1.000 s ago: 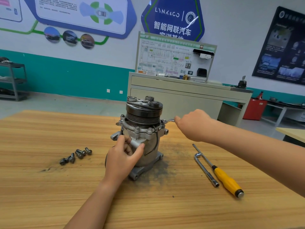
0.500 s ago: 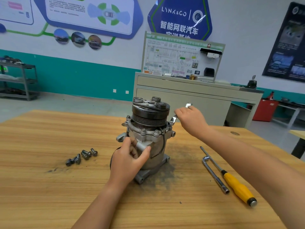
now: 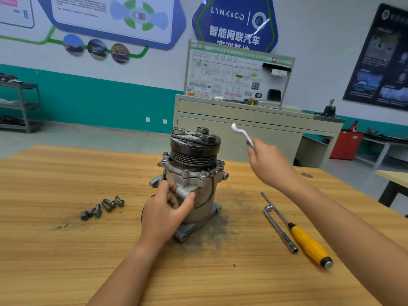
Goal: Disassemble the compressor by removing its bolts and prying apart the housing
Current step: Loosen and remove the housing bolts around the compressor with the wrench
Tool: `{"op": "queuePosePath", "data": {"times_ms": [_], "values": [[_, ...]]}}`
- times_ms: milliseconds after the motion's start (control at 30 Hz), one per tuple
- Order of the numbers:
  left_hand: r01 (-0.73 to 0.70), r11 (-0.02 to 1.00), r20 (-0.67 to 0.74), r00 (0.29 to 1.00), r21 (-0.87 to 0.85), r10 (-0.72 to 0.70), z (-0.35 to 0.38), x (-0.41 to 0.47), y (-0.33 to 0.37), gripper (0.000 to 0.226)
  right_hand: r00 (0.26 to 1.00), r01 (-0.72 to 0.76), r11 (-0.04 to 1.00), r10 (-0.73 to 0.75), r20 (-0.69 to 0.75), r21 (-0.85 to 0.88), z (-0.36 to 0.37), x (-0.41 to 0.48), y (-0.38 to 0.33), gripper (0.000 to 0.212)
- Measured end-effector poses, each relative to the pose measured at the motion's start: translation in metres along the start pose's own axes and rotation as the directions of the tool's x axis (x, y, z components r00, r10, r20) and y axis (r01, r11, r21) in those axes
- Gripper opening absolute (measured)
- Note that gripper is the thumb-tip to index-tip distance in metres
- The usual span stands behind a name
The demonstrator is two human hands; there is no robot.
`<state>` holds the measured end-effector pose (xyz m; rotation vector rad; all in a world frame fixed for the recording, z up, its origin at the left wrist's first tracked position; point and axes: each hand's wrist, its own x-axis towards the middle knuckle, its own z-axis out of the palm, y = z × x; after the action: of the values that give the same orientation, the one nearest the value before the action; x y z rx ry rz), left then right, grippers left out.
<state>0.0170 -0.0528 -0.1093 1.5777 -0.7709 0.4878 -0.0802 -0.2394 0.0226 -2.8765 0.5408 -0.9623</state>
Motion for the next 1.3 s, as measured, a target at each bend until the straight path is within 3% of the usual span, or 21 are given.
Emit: {"op": "queuePosePath", "data": {"times_ms": [100, 167, 567, 667, 800, 967, 1100, 1233, 1300], "values": [[-0.008, 1.000, 0.006, 1.000, 0.001, 0.008, -0.001, 0.000, 0.001, 0.029, 0.978, 0.058, 0.943, 0.012, 0.207, -0.327, -0.007, -0.016, -0.006, 0.018], [-0.007, 1.000, 0.004, 1.000, -0.006, 0.007, -0.001, 0.000, 0.001, 0.029, 0.959, 0.103, 0.901, 0.023, 0.283, -0.421, -0.009, -0.021, -0.014, 0.017], [0.011, 1.000, -0.001, 1.000, -0.003, -0.011, 0.000, -0.002, 0.003, 0.030, 0.875, 0.362, 0.628, 0.025, 0.484, -0.688, -0.025, -0.016, -0.063, 0.020], [0.012, 1.000, 0.003, 1.000, -0.010, -0.012, 0.000, -0.001, 0.003, 0.030, 0.857, 0.405, 0.625, -0.006, 0.515, -0.667, -0.027, -0.012, -0.060, 0.033], [0.010, 1.000, 0.012, 1.000, -0.009, -0.010, -0.001, 0.000, 0.003, 0.031, 0.825, 0.466, 0.586, -0.017, 0.565, -0.663, -0.037, -0.003, -0.049, 0.025], [0.010, 1.000, -0.002, 1.000, 0.007, -0.010, 0.000, 0.000, 0.002, 0.030, 0.850, 0.456, 0.529, -0.021, 0.526, -0.716, -0.020, 0.006, -0.031, 0.017], [0.004, 1.000, -0.011, 1.000, 0.012, -0.004, 0.000, 0.000, 0.003, 0.030, 0.903, 0.395, 0.566, -0.095, 0.419, -0.724, -0.001, 0.026, -0.013, 0.018], [-0.011, 1.000, -0.010, 1.000, 0.024, 0.011, 0.000, 0.000, 0.001, 0.032, 0.899, 0.435, 0.625, -0.344, 0.272, -0.649, 0.028, 0.045, 0.015, 0.032], [-0.007, 1.000, -0.011, 1.000, 0.025, 0.007, 0.000, 0.001, 0.001, 0.030, 0.871, 0.456, 0.658, -0.469, 0.147, -0.600, 0.039, 0.048, 0.015, 0.029]]}}
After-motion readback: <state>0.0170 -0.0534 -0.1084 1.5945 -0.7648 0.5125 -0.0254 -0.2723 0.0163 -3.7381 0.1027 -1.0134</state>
